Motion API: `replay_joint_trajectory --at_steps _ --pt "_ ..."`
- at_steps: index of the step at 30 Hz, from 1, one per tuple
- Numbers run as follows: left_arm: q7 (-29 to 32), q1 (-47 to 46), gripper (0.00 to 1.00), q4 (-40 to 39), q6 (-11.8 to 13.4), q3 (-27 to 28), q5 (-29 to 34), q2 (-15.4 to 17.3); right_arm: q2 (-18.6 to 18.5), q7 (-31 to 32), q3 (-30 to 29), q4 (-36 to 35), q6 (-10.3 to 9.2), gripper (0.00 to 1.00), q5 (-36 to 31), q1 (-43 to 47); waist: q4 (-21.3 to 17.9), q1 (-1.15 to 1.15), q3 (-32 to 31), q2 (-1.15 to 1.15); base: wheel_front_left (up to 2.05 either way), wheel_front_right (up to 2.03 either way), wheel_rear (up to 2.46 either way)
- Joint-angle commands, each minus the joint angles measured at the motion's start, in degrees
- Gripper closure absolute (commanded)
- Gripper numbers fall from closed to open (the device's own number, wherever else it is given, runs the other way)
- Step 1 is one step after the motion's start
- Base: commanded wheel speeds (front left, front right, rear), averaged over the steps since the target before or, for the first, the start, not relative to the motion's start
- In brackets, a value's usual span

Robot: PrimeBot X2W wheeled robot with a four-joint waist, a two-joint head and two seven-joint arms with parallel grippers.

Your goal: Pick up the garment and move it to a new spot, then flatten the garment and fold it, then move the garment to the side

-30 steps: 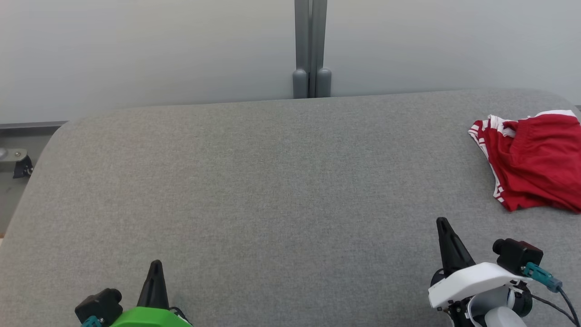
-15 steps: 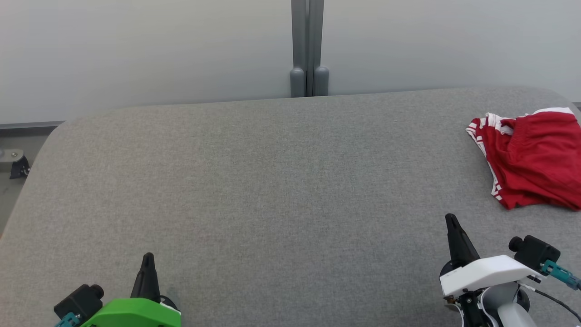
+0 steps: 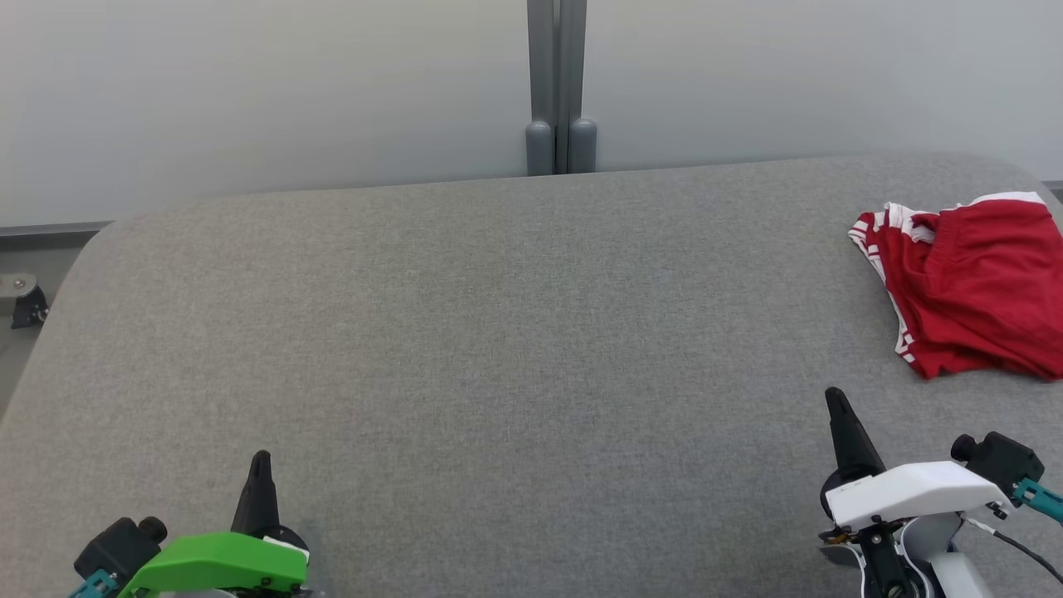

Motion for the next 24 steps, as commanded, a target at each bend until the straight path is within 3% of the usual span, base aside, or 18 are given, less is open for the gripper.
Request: replay_joint_trajectory --at_steps 1,24 --pt "0.47 -2.0 1.0 -0.88 -0.53 0.45 -1.83 0.16 -0.24 0.43 -0.37 -0.99 -0.01 1.0 1.81 -1.61 -0.04 0.0 0.03 0.0 0.0 0.0 0.0" --pt "4.21 -3.43 1.0 -1.66 -2.19 2.98 -14.94 0.17 -0.33 4.23 -2.45 -1.91 -0.01 1.0 15.63 -1.92 -0.73 0.0 0.51 0.0 0.0 0.0 0.0"
